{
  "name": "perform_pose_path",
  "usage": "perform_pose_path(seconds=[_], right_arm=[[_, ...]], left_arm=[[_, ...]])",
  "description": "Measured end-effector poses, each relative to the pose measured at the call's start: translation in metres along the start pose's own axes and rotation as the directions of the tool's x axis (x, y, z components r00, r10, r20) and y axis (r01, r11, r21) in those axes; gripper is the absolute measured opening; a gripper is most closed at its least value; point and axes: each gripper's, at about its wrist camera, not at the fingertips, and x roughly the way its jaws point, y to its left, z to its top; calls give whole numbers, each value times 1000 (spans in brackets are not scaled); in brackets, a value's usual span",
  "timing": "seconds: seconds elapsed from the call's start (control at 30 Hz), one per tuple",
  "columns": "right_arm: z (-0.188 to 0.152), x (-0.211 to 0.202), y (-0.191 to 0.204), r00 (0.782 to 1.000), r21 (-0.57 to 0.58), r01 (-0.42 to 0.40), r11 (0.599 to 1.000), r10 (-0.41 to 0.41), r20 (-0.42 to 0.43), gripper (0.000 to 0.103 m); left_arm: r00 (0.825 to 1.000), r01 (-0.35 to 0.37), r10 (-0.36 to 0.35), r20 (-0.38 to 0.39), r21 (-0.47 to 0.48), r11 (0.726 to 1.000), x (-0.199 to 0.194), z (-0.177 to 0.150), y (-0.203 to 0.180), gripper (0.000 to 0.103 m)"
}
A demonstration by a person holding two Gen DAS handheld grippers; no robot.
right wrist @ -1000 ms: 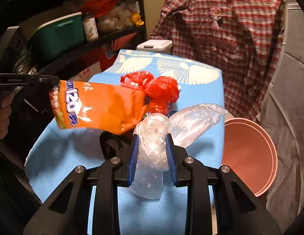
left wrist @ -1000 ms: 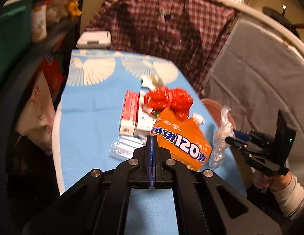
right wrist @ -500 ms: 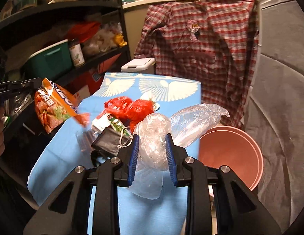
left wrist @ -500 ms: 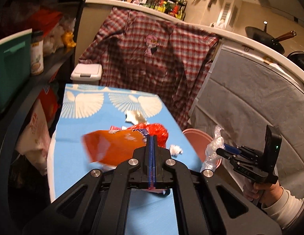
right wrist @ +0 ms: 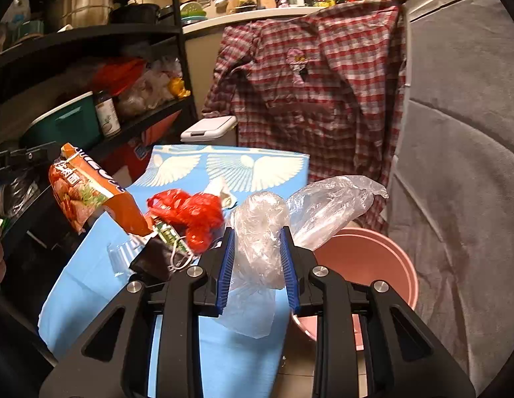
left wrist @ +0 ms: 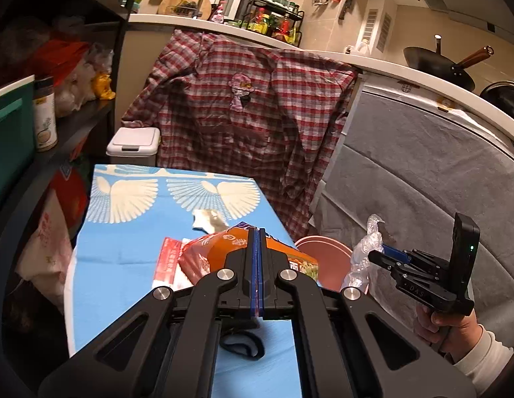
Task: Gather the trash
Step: 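Carry the orange bag and clear bags over the pink bucket with both grippers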
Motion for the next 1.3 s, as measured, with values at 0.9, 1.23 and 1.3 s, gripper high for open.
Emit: perform_pose_path(seconds=[0.9,1.23,1.3], right_arm=[[15,-5,-88,990,108,139,984,-139,-6,28],[15,-2,-107,986,130,167,977,-166,-19,28],[15,-1,-110,985,134,171,976,-170,-23,28]], left_arm=[[990,137,-136,-25,56,989,76,15,-95,0],[983,182,-179,-51,63,981,106,21,-122,0],[980,191,-187,-63,66,979,114,21,-127,0]])
